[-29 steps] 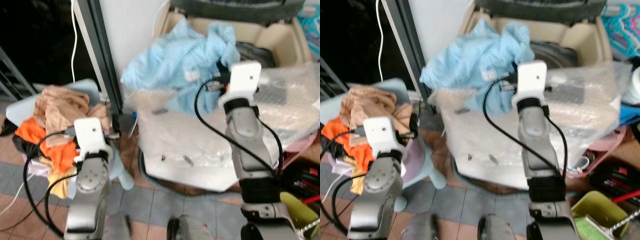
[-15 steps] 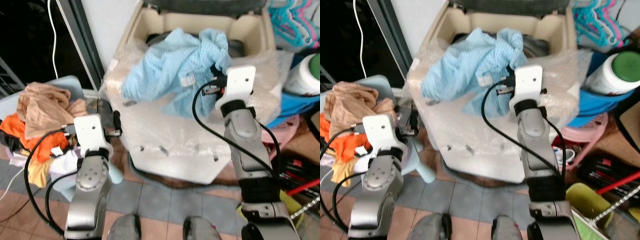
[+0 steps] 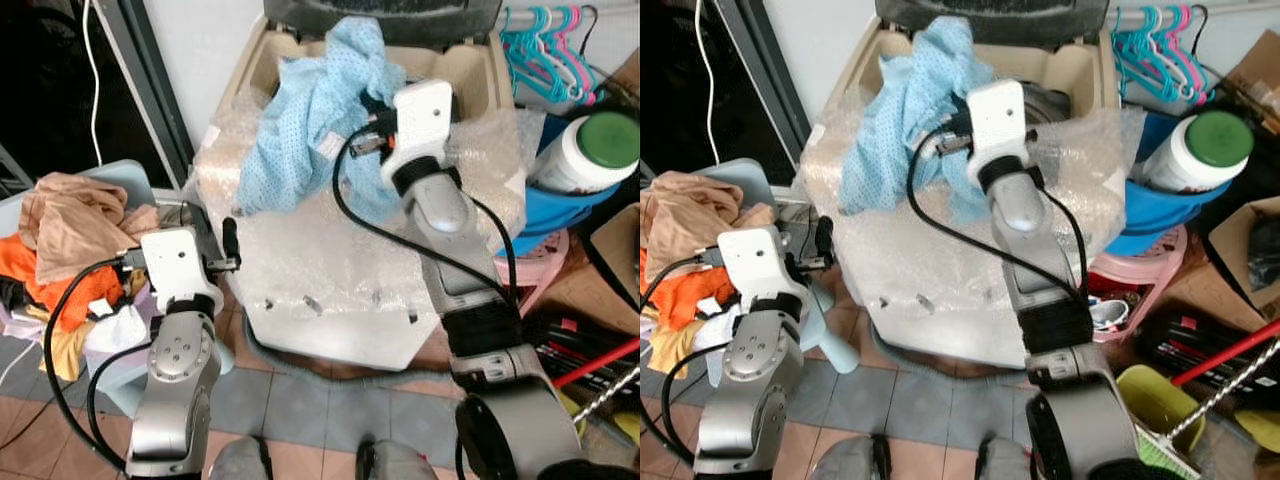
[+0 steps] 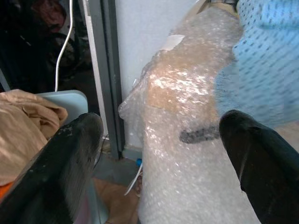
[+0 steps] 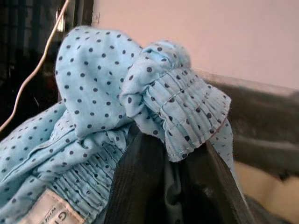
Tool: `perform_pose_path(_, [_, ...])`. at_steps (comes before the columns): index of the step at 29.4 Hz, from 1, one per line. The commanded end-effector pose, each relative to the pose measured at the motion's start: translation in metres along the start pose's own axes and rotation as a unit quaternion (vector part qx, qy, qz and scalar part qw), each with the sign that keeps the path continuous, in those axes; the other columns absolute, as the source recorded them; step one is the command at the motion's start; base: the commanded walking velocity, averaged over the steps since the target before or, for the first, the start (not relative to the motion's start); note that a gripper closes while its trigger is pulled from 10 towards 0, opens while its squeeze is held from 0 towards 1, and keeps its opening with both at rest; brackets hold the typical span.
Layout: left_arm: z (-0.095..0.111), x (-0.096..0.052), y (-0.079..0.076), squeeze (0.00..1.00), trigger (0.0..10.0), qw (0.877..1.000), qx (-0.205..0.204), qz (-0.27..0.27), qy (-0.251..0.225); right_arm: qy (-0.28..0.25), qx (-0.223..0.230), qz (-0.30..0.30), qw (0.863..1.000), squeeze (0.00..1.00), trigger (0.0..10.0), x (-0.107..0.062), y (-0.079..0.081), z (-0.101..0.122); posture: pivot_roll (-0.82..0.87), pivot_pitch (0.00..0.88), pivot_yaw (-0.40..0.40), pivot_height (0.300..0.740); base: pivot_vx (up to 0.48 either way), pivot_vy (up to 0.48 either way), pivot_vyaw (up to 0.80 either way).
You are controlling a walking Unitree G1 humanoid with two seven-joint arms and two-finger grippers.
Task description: Clothes washing
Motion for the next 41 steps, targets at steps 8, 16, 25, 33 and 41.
perform_pose_path(8, [0.001,0.001,-0.002,0.0,10.0,1.0,-0.004,-0.001,-0.003,-0.01,-0.014,-0.118,0.993,0.0,10.0,0.019,-0.059,0.01,0.03,0.121,0.021,0.74,0.317,0.0,0.0])
perform_pose_path(16, [-0.001,0.0,-0.004,0.0,10.0,1.0,-0.011,0.006,0.001,0.131,0.02,-0.122,0.984,0.0,10.0,-0.005,-0.057,-0.053,0.03,0.122,0.021,0.74,0.0,0.0,0.0])
perform_pose_path(25, [-0.003,-0.001,0.003,0.0,10.0,1.0,0.0,0.027,0.005,0.115,0.0,-0.146,0.983,1.0,10.0,-0.039,-0.063,-0.063,0.03,0.114,0.029,0.74,0.0,0.0,0.0])
perform_pose_path(33, [0.001,0.006,0.009,0.0,10.0,0.998,0.05,0.033,0.001,0.092,-0.021,-0.125,0.988,1.0,10.0,-0.07,-0.061,-0.056,0.05,0.08,0.026,0.74,0.0,0.0,0.0])
perform_pose_path(41, [0.019,0.01,0.008,0.0,10.0,0.998,0.043,0.033,-0.034,0.089,-0.004,-0.094,0.992,1.0,10.0,-0.084,-0.044,-0.048,0.04,0.057,0.027,0.74,0.0,0.0,0.0])
Point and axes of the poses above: a point about 5 cm out from each wrist's last joint towards the gripper, its own x axis pointing out of the wrist towards the gripper, its own z axis along the axis of the wrist's last joint, y = z × x, the point moved 2 cm from there along x, pointing out of the wrist towards the gripper, and after that the axes turned 13 degrees about -x, right-handed, at the moved point
